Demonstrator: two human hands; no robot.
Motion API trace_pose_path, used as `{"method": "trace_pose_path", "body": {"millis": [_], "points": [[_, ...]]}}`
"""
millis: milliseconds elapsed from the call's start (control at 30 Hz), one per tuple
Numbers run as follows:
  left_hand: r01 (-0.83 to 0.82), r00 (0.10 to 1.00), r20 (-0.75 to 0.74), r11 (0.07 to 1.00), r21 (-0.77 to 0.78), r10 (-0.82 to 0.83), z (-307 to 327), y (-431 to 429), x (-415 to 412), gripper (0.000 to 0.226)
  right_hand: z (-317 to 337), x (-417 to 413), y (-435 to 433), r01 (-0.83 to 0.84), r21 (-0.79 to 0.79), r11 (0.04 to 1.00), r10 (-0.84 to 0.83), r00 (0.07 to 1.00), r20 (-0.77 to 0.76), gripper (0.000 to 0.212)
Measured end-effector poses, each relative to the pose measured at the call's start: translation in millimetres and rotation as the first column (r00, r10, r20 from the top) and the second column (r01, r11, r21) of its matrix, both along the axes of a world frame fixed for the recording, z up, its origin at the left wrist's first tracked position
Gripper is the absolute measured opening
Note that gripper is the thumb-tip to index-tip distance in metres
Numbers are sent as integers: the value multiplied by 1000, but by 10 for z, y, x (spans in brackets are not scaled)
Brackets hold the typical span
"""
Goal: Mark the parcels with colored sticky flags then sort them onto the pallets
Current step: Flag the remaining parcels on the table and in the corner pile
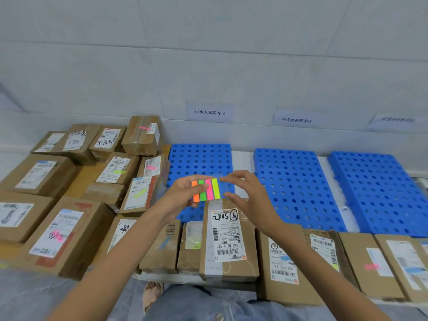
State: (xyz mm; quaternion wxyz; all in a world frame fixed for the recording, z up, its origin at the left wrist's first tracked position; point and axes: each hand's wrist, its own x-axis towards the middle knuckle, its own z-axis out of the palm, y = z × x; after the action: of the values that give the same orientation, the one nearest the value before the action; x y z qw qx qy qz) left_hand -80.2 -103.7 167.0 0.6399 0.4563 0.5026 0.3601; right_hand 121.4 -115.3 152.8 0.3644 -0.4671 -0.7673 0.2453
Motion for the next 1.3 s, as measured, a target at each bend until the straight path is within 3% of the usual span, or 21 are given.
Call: {"method": "trace_pose_path", "body": {"millis": [300,500,767,1300], "points": [[66,997,-45,998,-8,-67,41,-98,130,21,23,127,-101,-27,-129,991,17,997,-79,38],[90,994,-68,996,11,-89,39,-138,203,21,-4,141,-160,39,-94,995,-49,992,-116,30],[35,999,28,999,0,-35,14,-224,232,21,-22,131,-232,72,16,997,-68,987,-143,34],[-1,998,59,999,-49,3,-60,-349,236,20,-108,101,-342,94,-30,995,-98,970,-222,32]]}}
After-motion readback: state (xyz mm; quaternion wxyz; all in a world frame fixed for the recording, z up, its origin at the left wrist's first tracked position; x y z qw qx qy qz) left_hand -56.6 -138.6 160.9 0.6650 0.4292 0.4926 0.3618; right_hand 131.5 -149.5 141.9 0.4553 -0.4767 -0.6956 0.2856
